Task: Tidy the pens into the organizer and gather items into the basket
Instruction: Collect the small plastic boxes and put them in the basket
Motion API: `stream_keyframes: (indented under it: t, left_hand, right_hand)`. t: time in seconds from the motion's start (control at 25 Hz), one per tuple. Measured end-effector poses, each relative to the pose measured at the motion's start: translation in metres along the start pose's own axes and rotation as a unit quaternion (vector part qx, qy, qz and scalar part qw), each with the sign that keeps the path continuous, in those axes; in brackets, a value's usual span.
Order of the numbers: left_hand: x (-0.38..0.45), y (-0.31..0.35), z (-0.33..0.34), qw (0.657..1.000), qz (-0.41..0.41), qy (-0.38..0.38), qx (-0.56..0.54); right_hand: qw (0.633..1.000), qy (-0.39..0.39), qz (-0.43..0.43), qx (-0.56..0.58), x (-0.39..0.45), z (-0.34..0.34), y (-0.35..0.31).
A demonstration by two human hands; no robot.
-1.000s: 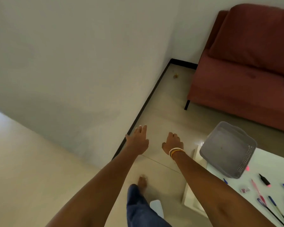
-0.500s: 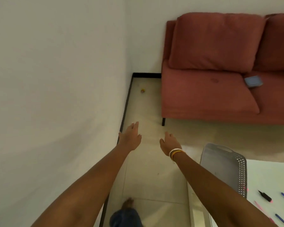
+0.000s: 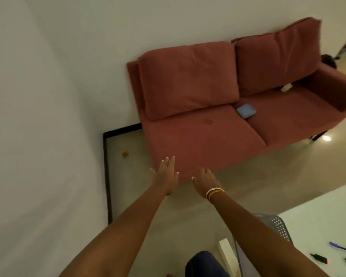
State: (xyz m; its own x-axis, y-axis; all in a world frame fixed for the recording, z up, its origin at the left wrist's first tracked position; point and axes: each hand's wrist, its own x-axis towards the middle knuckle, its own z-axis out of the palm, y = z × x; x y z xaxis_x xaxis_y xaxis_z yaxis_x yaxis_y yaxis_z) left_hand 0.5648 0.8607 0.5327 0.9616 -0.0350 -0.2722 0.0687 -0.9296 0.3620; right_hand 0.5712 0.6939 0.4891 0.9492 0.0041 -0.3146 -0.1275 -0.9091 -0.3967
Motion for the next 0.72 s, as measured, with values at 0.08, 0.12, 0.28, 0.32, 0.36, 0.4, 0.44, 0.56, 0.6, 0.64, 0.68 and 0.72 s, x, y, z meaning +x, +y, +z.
stream_keyframes:
  t: [0.08, 0.12, 0.28, 0.32, 0.36, 0.4, 0.44, 0.56, 0.6, 0.64, 0.68, 0.72]
  left_hand:
    - [0.049, 0.025, -0.006, 1.0, 0.014, -0.016, -0.022]
    - [0.073, 0.038, -0.007, 0.999, 0.026, -0.015, -0.021]
    - [0.169, 0.101, -0.015, 0.998, 0.051, -0.02, -0.008]
    - [0.191, 0.114, -0.016, 0.998, 0.056, -0.022, -0.003]
    - [0.213, 0.129, -0.018, 0.998, 0.057, -0.029, -0.002]
    - [0.232, 0.141, -0.019, 0.998, 0.057, -0.034, -0.001]
    - [0.25, 0.152, -0.019, 0.998, 0.06, -0.037, 0.002]
    - [0.3, 0.18, -0.017, 0.997, 0.058, -0.049, 0.006]
    - [0.317, 0.187, -0.015, 0.997, 0.058, -0.053, 0.011]
    - [0.334, 0.192, -0.013, 0.997, 0.057, -0.057, 0.018]
    - [0.353, 0.199, -0.011, 0.996, 0.055, -0.064, 0.021]
    - [0.371, 0.205, -0.009, 0.996, 0.053, -0.072, 0.021]
  right_hand:
    - [1.0, 0.009, 0.016, 0.008, 0.042, -0.024, 0.011]
    - [1.0, 0.01, 0.024, 0.006, 0.063, -0.035, 0.018]
    - [0.999, 0.014, 0.052, -0.008, 0.148, -0.089, 0.059]
    - [0.998, 0.013, 0.056, -0.009, 0.168, -0.101, 0.069]
    - [0.998, 0.011, 0.06, -0.01, 0.188, -0.114, 0.081]
    - [0.998, 0.01, 0.065, -0.007, 0.207, -0.126, 0.092]
    - [0.997, 0.009, 0.073, -0.001, 0.225, -0.138, 0.101]
    - [0.995, 0.004, 0.096, 0.012, 0.276, -0.166, 0.126]
    - [0.995, -0.001, 0.099, 0.013, 0.293, -0.172, 0.133]
    - [0.995, -0.008, 0.102, 0.014, 0.31, -0.177, 0.139]
    - [0.994, -0.014, 0.106, 0.017, 0.328, -0.182, 0.145]
    - [0.994, -0.022, 0.107, 0.021, 0.345, -0.185, 0.152]
